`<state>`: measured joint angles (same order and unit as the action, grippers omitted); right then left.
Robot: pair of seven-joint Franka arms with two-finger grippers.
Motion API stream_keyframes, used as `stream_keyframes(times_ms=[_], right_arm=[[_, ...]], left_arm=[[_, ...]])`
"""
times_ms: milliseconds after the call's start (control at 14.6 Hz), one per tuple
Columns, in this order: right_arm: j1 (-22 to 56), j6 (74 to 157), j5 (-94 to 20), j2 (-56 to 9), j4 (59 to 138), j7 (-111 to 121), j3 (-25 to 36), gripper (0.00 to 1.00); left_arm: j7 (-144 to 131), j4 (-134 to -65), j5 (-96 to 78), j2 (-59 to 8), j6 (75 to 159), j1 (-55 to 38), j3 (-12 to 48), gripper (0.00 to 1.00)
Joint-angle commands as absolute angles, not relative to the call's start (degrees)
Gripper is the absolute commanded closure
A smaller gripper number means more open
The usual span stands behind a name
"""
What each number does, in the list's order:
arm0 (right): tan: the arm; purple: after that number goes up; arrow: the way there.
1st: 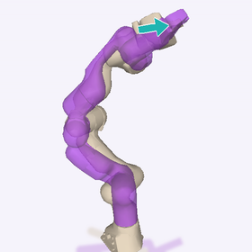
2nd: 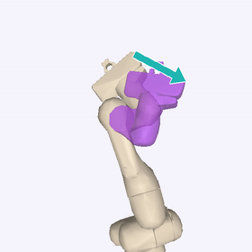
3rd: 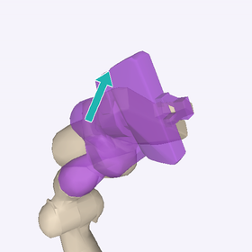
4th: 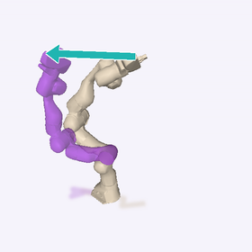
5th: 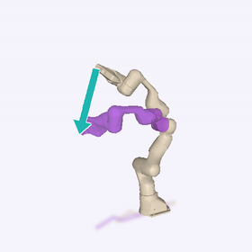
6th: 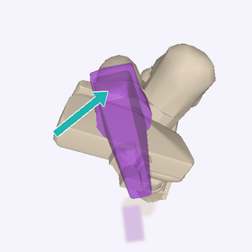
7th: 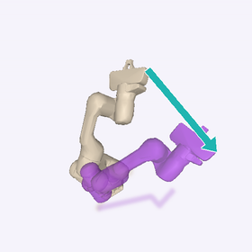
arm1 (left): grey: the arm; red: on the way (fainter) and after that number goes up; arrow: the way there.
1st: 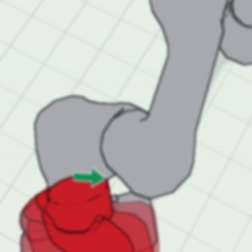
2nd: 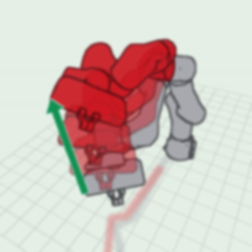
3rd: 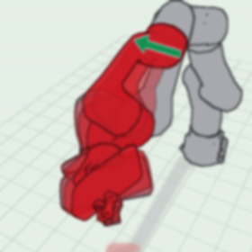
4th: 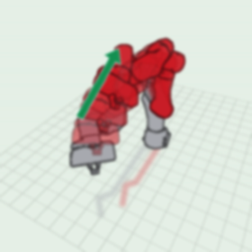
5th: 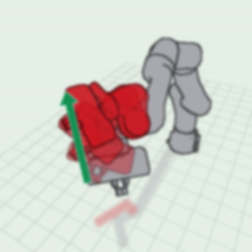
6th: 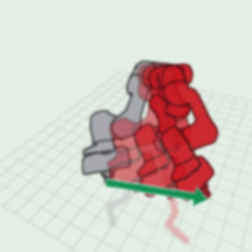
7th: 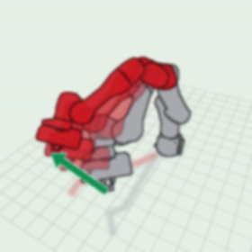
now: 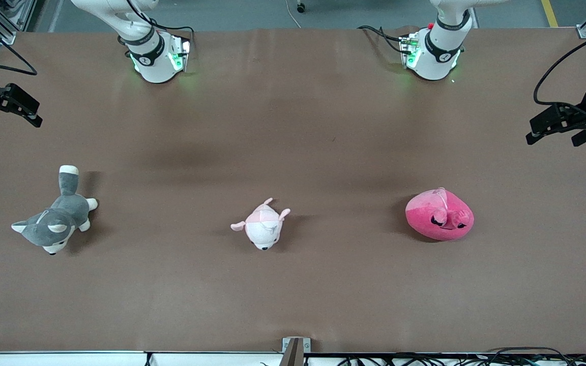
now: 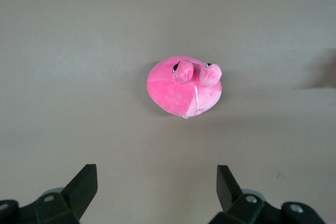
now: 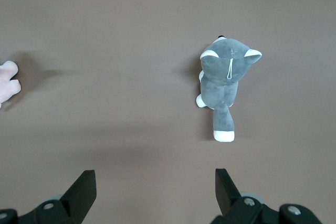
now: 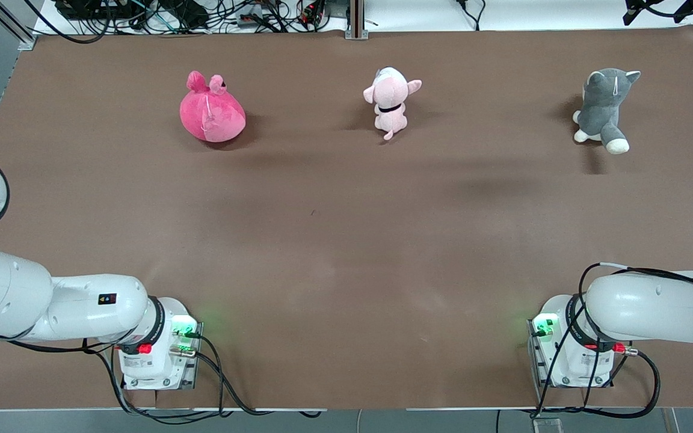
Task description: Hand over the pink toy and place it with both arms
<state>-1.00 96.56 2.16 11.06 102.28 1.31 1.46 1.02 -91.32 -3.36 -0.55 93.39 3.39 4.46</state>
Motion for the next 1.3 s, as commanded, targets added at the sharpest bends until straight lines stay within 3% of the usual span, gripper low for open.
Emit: stream_keyframes(times_ms=[0,548,1232], right_arm=[[-1.14,96.59,2.55,9.07,100.12,0.7,1.23,0.0],[-0.09,96.59,1.49,6.34,98.0,1.05,1.23,0.0],[1.05,92.73,1.41,2.73,96.5,0.97,1.32,0.0]], left_arm=[[0.7,-90.88,-2.72,-6.22,93.43,3.6,4.83,0.0],[0.62,-91.05,-2.37,-21.96,105.9,2.38,4.83,0.0],[-4.31,-90.97,-2.9,-28.38,114.6,-1.14,4.92,0.0]])
